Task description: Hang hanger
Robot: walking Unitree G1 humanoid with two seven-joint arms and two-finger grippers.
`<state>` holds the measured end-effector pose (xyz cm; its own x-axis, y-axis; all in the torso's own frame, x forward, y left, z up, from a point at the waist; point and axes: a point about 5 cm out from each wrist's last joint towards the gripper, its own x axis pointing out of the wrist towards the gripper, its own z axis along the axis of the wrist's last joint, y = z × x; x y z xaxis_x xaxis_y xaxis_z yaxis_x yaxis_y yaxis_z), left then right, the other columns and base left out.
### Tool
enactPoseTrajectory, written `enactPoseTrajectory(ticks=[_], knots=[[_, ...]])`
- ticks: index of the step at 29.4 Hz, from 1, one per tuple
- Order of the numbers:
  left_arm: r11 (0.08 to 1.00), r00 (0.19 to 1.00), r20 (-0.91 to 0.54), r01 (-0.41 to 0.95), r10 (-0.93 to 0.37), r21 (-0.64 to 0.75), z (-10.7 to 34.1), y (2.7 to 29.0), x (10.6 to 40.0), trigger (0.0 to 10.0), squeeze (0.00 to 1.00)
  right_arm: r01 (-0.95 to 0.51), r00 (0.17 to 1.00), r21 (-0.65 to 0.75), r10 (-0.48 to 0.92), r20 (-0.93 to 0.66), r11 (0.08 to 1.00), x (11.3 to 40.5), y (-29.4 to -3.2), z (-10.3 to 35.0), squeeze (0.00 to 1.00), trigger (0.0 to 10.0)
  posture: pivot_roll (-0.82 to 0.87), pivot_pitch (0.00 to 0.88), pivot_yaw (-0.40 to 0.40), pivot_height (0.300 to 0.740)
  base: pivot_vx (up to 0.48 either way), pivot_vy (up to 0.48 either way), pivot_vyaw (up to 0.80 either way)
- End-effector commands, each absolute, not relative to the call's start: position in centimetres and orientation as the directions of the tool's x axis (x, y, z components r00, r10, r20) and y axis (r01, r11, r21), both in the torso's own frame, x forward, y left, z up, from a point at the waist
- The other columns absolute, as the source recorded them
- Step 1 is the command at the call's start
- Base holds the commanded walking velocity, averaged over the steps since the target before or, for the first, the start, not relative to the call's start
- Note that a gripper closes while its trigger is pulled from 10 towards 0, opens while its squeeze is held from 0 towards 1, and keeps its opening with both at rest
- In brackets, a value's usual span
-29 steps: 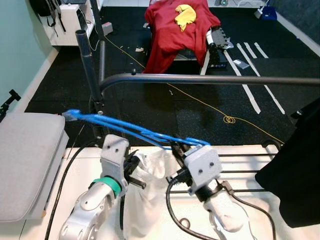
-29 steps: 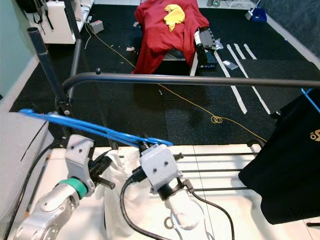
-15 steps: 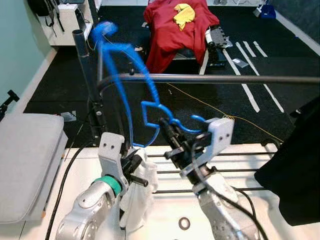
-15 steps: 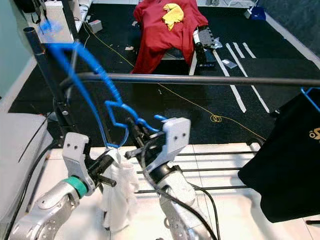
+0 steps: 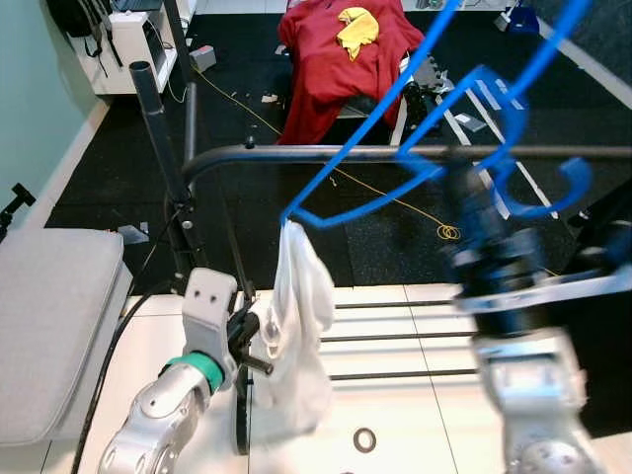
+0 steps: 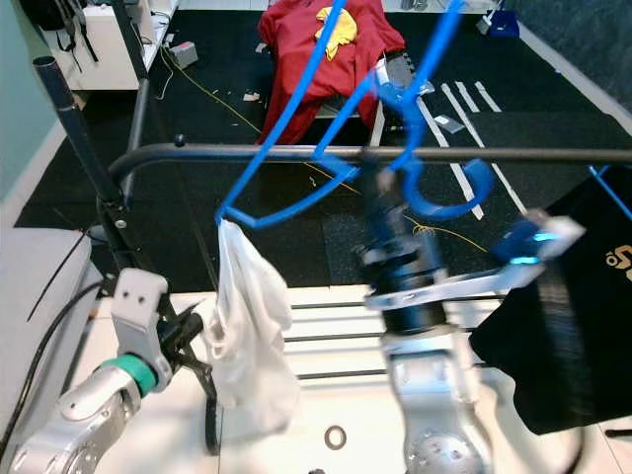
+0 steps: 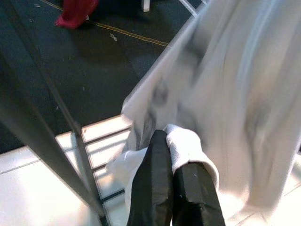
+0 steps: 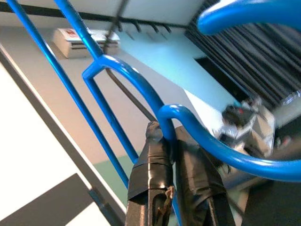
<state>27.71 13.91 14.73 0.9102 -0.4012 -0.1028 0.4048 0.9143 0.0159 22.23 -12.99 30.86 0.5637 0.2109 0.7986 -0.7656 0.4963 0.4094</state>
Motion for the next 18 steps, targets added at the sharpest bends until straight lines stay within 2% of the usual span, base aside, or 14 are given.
enactPoseTrajectory(ticks=[1,3,5,6,7,8,13,15,18], knots=[[0.876,0.868,-0.127,0.468,-0.481,-0.116,14.6,13.3,27.0,10.0,0.00,-0.698,0.646,0.360,0.326,0.690,0.619,22.9,-12.2,28.6,0.00,10.0,-0.29,0.199,0.089,0.740,0.000,0.000,0.00],[0.876,0.868,-0.127,0.468,-0.481,-0.116,14.6,13.3,27.0,10.0,0.00,-0.698,0.646,0.360,0.326,0.690,0.619,22.9,-12.2,28.6,0.00,10.0,-0.29,0.199,0.089,0.740,0.000,0.000,0.00],[0.765,0.795,-0.028,0.572,-0.605,-0.296,16.8,12.1,26.3,10.0,0.00,-0.581,0.758,0.180,0.446,0.475,0.794,24.5,-10.3,24.5,0.00,10.0,-0.29,0.199,0.085,0.740,0.000,0.000,0.00],[0.765,0.795,-0.028,0.572,-0.605,-0.296,16.8,12.1,26.3,10.0,0.00,-0.581,0.758,0.180,0.446,0.475,0.794,24.5,-10.3,24.5,0.00,10.0,-0.29,0.199,0.085,0.740,0.000,0.000,0.00],[0.693,0.750,0.051,0.632,-0.659,-0.345,18.5,11.6,26.0,10.0,0.00,-0.489,0.811,0.026,0.444,0.380,0.872,25.4,-9.8,22.3,0.00,10.0,-0.28,0.199,0.080,0.740,0.000,0.000,0.00],[0.638,0.711,0.114,0.680,-0.694,-0.362,19.8,11.1,25.7,10.0,0.00,-0.423,0.840,-0.079,0.423,0.340,0.903,26.0,-9.6,20.8,0.00,10.0,-0.28,0.199,0.079,0.740,0.000,0.000,0.00],[0.566,0.650,0.209,0.748,-0.731,-0.346,22.1,10.2,25.4,10.0,0.00,-0.341,0.872,-0.150,0.372,0.319,0.928,27.0,-9.4,19.1,0.00,10.0,-0.26,0.199,0.074,0.740,0.000,0.000,0.00],[0.562,0.643,0.225,0.756,-0.732,-0.335,22.6,10.0,25.4,10.0,0.00,-0.338,0.874,-0.154,0.371,0.315,0.928,27.2,-9.3,18.9,0.00,10.0,-0.26,0.199,0.074,0.740,0.000,0.000,0.00],[0.533,0.629,0.249,0.766,-0.736,-0.359,23.5,9.9,25.2,10.0,0.00,-0.314,0.867,-0.231,0.378,0.325,0.921,27.4,-9.0,18.9,0.00,10.0,-0.25,0.198,0.071,0.740,0.000,0.000,0.00]])
